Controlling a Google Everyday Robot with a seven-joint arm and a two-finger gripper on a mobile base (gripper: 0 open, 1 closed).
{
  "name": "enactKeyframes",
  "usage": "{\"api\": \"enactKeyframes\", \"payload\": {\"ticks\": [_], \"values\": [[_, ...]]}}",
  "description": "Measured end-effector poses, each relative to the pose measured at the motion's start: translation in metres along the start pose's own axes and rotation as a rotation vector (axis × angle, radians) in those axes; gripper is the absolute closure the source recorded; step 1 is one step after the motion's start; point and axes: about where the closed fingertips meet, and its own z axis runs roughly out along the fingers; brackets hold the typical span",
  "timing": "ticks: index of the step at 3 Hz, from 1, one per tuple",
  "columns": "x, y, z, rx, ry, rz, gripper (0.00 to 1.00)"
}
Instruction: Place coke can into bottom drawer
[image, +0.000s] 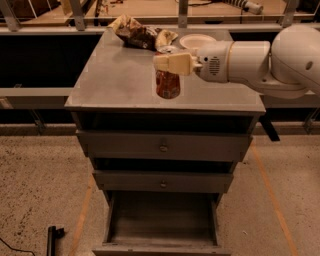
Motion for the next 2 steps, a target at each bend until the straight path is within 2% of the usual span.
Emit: {"api": "enactKeyframes", "payload": {"ticks": [1,2], "values": [[0.003,0.033,-0.006,-0.096,-0.032,-0.034,1.00],[0.016,0.057,-0.016,-0.118,-0.035,-0.093,1.00]]}}
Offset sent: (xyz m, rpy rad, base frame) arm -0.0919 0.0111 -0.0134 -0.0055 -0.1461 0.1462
